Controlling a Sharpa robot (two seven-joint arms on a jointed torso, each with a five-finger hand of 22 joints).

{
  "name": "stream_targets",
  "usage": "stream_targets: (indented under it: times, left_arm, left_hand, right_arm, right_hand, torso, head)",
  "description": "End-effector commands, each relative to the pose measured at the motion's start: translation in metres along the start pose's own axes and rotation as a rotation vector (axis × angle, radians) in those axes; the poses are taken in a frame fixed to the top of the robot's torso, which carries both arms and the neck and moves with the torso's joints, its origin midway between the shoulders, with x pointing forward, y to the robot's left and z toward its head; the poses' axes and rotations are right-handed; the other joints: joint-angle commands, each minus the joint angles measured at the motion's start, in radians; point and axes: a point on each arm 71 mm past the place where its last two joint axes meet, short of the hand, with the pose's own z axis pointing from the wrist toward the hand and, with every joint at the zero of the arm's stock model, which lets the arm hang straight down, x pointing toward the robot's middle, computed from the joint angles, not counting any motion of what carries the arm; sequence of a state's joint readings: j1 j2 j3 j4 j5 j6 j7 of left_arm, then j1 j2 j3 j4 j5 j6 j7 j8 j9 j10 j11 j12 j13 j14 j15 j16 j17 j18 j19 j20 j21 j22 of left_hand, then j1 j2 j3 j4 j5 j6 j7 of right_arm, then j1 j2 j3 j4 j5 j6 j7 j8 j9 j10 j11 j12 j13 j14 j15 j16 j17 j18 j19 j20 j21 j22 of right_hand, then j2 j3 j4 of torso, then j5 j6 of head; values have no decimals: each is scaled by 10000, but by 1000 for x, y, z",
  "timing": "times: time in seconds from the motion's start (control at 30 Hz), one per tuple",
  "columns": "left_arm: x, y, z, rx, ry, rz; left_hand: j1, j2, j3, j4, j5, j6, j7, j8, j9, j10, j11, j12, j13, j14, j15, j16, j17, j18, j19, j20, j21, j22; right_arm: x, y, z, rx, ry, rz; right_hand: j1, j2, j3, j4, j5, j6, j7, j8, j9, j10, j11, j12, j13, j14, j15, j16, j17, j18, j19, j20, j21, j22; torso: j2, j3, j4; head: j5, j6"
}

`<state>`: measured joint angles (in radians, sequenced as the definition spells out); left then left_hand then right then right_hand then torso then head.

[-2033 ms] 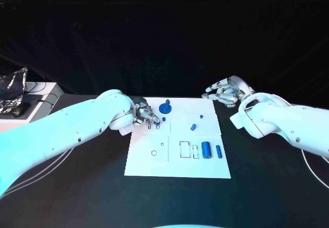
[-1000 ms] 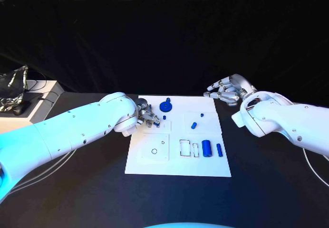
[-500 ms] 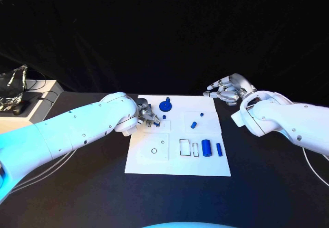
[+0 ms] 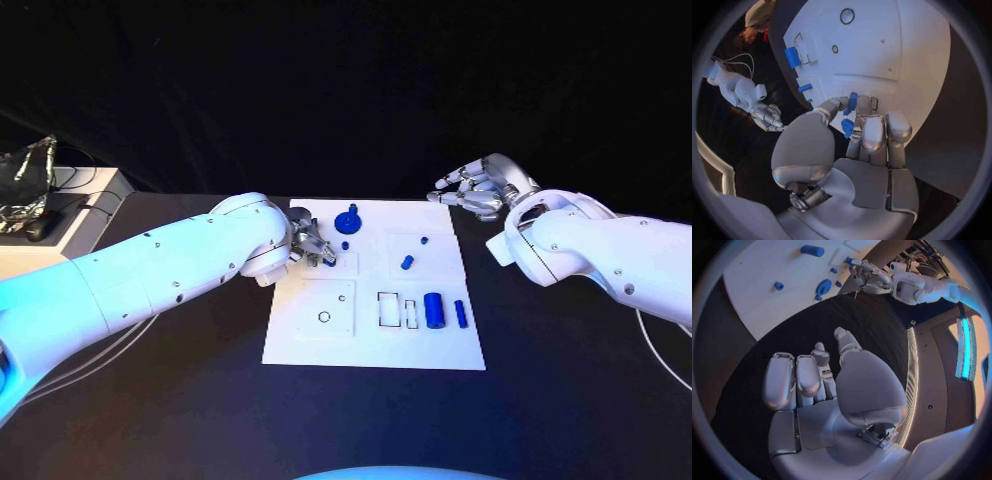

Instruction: Assemble the parts on the task board

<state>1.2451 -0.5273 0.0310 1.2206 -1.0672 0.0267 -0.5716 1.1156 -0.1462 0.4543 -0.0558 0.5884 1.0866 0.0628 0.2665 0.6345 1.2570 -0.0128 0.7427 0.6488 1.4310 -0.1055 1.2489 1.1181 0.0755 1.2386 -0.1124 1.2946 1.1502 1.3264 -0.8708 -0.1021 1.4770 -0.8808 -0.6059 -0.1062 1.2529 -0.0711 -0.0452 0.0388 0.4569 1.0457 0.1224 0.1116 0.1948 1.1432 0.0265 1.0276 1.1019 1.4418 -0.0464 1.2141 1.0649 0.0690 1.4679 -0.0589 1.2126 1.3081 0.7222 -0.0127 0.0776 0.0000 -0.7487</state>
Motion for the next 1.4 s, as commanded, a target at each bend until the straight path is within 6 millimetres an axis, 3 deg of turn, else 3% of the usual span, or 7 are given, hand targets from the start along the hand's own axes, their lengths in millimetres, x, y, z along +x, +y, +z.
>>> stream_targets:
  times: [0.03, 0.3, 0.6, 0.9, 1.4]
  left_arm:
    - [5, 0, 0, -95, 367, 317]
    - [6, 1, 1, -160, 418, 356]
    - [7, -2, 4, -164, 463, 296]
    - [9, -4, 5, -131, 539, 126]
    - [10, -3, 6, -150, 878, -255]
  left_hand:
    - [319, 267, 170, -242, -15, 751, -650, 25, 1649, 718, -636, -47, -8, -16, -66, 34, 9, -58, 43, 26, -49, 9]
    - [349, 313, 49, -195, -42, 756, -654, 12, 1648, 717, -634, -37, -20, -20, -61, 26, 9, -59, 49, 37, -111, 73]
    - [270, 732, -498, -104, -83, 883, -725, 10, 1629, 807, -662, 7, -83, 8, -69, 101, 99, -103, 125, 22, -157, 233]
    - [139, 1019, -777, -3, -121, 1048, -786, -33, 1591, 937, -685, 20, -188, 30, -56, 196, 192, -136, 166, 41, -185, 317]
    - [-84, 1285, -728, -24, -133, 1115, -807, -48, 1675, 948, -680, 112, -264, 43, -49, 256, 237, -155, 202, 46, -250, 439]
  right_arm:
    - [1, 1, 0, -114, 90, -55]
    - [1, 1, 0, -112, 84, -54]
    - [1, 1, 0, -109, 86, -55]
    - [1, 1, 0, -104, 100, -63]
    - [1, 0, 1, -67, 131, -43]
  right_hand:
    - [-1, 99, 0, -47, 34, 62, 1, -69, 13, -6, -39, -43, 9, 17, -28, -12, -11, 47, 342, -37, -8, 1672]
    - [-1, 99, 0, -47, 34, 62, 1, -69, 13, -6, -39, -43, 9, 17, -28, -12, -11, 47, 342, -37, -8, 1672]
    - [-1, 99, 0, -47, 34, 62, 1, -69, 13, -6, -39, -43, 9, 17, -28, -12, -11, 47, 342, -37, -8, 1672]
    - [-13, 108, -3, -36, 44, 83, -4, -81, 16, -1, -44, -71, 8, 17, -32, -25, -23, 48, 340, -41, -23, 1669]
    - [7, 97, -5, -64, 69, 88, -3, -88, 15, 7, -45, -68, 17, 18, -35, -32, -34, 48, 339, -44, -30, 1667]
  torso:
    - [4, 3, 2]
    - [8, -2, 7]
    - [12, -5, -19]
    - [3, 5, 3]
    - [-2, 0, -5]
  head:
    - [8, -16]
    - [7, -19]
    - [7, -52]
    - [-10, -73]
    - [5, -84]
